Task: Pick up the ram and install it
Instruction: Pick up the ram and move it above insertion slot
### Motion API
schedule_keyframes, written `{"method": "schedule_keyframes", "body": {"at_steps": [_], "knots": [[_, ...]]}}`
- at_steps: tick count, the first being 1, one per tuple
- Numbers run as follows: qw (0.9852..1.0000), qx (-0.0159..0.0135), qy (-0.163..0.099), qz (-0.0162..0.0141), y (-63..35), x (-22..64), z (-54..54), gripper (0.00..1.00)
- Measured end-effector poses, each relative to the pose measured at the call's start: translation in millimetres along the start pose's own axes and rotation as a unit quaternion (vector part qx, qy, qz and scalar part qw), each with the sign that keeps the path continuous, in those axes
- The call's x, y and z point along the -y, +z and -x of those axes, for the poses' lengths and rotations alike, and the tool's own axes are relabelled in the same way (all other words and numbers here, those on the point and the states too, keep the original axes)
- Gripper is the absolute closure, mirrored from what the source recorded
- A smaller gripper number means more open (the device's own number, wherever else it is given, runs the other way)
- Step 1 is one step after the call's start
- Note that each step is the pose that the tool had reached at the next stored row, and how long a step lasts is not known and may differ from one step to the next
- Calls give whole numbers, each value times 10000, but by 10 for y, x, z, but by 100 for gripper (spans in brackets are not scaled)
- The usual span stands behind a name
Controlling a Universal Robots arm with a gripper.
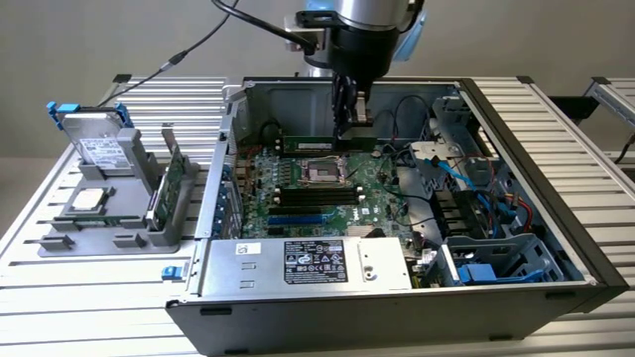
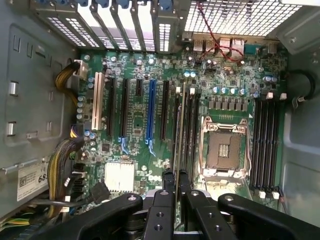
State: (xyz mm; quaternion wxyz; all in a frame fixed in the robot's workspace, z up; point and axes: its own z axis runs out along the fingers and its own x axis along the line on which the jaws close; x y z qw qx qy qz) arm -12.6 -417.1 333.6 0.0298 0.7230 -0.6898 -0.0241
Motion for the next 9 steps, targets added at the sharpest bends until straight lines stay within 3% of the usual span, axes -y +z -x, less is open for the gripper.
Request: {"method": "schedule_keyframes", "body": {"at_steps": [9], "knots": [[10000,-2,56,-1,162,-3,63,86]]}}
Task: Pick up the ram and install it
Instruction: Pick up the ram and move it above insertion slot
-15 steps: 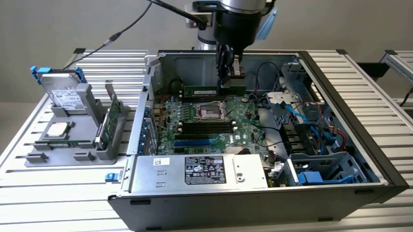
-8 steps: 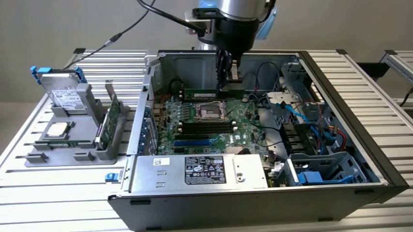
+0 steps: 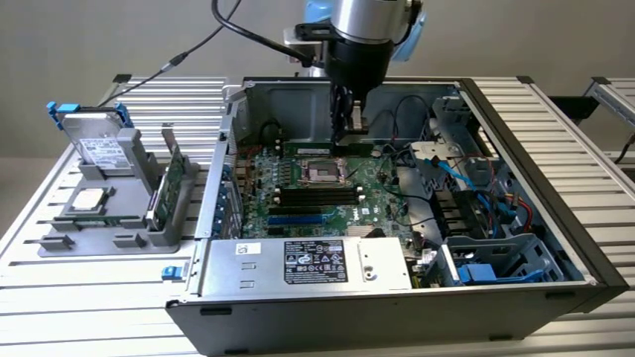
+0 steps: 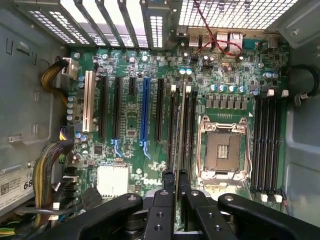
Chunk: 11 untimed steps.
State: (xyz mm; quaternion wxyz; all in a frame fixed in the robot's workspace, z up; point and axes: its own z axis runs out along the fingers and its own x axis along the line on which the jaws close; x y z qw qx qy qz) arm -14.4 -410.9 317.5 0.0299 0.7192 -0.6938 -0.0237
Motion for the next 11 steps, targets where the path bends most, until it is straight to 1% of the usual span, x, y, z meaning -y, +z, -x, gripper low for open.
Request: {"method": "schedule_keyframes", "body": {"at_steps": [4,5,6,7,8,11], "knots": [[10000,-10,1,-15,60,-51,28,86],[10000,-22,2,-25,123,-89,68,86],[10000,-24,2,-27,160,-89,99,86],[10000,-34,2,-33,292,-84,170,86],[10000,-34,2,-36,430,-74,171,86],[10000,-36,1,-36,486,-69,171,86]]}}
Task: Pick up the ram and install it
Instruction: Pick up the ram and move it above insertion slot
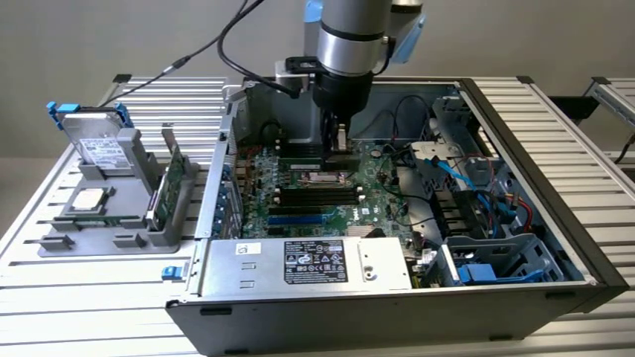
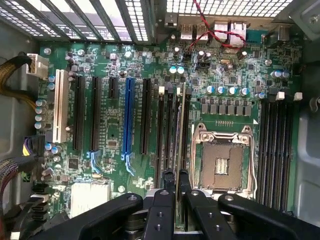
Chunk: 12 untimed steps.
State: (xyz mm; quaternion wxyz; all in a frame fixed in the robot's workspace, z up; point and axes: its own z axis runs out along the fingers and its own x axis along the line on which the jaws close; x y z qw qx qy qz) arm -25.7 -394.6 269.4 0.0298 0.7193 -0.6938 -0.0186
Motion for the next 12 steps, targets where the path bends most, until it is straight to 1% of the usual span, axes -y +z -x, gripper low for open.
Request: {"method": "schedule_keyframes", "body": {"at_steps": [3,7,12], "knots": [[10000,0,-2,-1,54,4,1,86],[10000,-6,-12,-1,127,9,2,86],[10000,-30,-35,0,213,15,3,86]]}}
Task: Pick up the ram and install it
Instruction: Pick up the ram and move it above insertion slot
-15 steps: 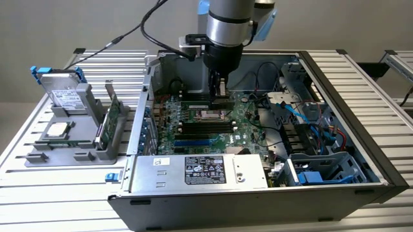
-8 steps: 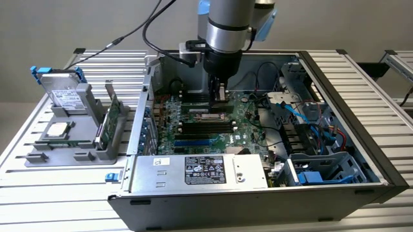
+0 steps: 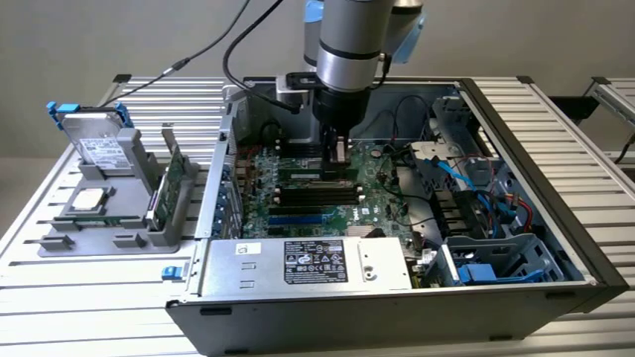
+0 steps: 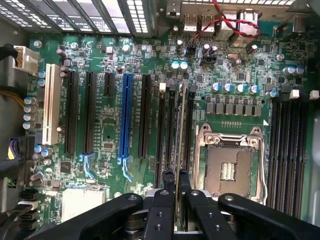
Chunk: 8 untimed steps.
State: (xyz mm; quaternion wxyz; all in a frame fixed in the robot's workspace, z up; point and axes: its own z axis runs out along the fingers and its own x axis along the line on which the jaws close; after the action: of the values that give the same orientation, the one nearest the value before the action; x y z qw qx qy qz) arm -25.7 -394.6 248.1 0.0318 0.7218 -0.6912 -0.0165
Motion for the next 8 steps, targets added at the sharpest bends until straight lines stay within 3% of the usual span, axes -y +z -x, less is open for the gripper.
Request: {"method": "schedule_keyframes", "body": {"at_steps": [4,8], "knots": [[10000,-36,-18,1,51,3,1,86],[9999,-100,-55,3,80,5,1,86]]}}
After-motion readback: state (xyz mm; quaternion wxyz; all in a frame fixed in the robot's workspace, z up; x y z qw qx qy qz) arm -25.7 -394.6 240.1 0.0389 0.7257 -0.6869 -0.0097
